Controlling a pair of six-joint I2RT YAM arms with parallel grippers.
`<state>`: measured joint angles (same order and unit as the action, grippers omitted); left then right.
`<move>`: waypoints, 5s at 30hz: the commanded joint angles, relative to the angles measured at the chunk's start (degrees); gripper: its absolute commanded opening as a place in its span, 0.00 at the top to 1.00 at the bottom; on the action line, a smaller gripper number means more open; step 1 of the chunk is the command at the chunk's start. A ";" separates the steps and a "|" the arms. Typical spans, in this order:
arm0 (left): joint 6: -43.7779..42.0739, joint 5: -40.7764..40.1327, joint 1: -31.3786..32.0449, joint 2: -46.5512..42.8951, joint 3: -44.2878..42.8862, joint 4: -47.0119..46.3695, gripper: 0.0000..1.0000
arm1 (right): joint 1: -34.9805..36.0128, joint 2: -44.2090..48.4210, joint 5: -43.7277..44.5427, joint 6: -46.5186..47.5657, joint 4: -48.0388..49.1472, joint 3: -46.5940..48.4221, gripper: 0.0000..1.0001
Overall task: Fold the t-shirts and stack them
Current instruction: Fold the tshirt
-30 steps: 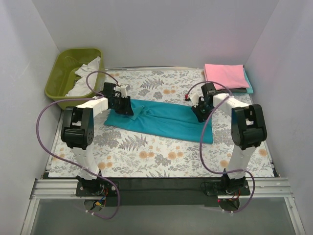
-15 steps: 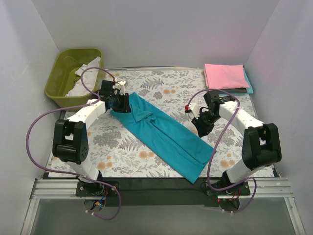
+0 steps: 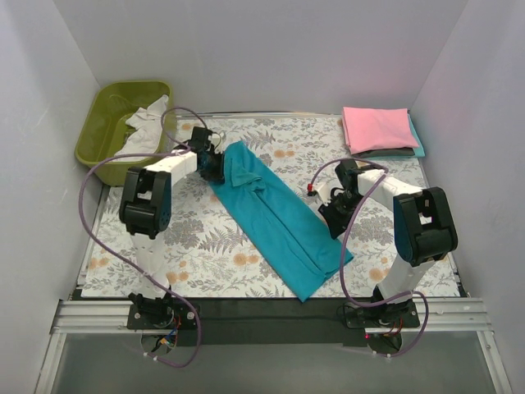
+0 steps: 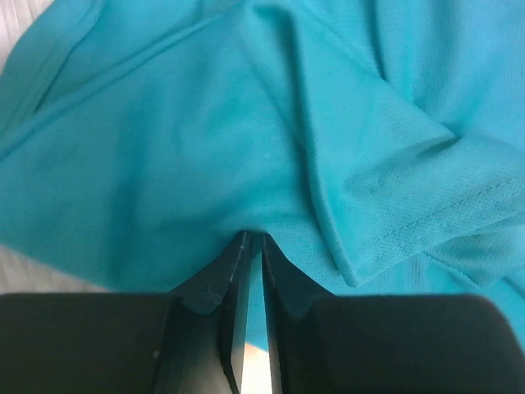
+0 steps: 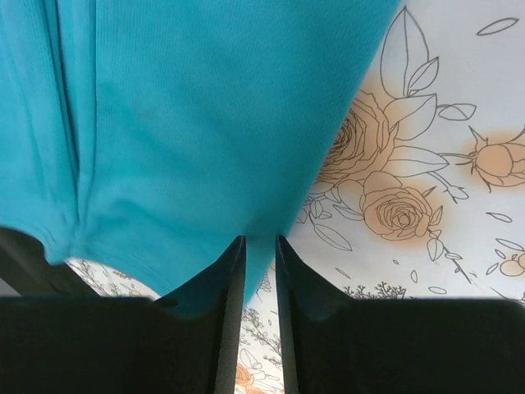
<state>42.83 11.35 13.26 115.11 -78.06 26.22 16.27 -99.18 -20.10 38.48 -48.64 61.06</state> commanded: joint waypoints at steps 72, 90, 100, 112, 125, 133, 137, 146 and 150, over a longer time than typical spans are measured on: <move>-32.49 35.66 5.20 -47.85 36.11 -9.36 0.63 | 24.76 26.30 4.53 8.98 19.01 -13.14 0.64; -40.90 16.77 29.63 -51.23 57.67 -30.43 0.59 | 35.58 27.20 6.04 14.34 40.29 -27.83 0.56; -42.56 13.79 30.07 -43.22 58.55 -32.02 0.62 | 36.11 23.68 4.63 15.13 40.29 -29.59 0.57; -42.56 11.85 30.07 -40.14 58.46 -30.52 0.74 | 36.11 16.56 6.83 15.14 40.03 -29.94 0.82; -44.15 18.52 30.07 -45.66 54.78 -22.36 1.00 | 37.34 22.70 5.86 8.02 32.04 -24.15 0.99; -39.76 22.31 30.16 -51.91 50.91 -14.09 1.00 | 39.19 29.65 6.20 4.50 27.03 -23.09 0.99; -39.49 22.13 29.20 -54.29 49.76 -12.95 1.00 | 38.84 30.80 8.49 5.55 26.23 -22.21 0.99; -46.69 25.56 18.66 -45.44 40.81 -15.31 1.00 | 29.88 24.57 7.71 13.81 26.32 -12.38 0.99; -49.33 26.61 14.96 -39.27 36.58 -18.73 1.00 | 26.54 18.43 6.65 18.28 26.67 -7.45 0.99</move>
<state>-2.70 36.45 30.46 72.99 -38.09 10.46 44.88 -77.45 -13.30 51.77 -20.86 49.58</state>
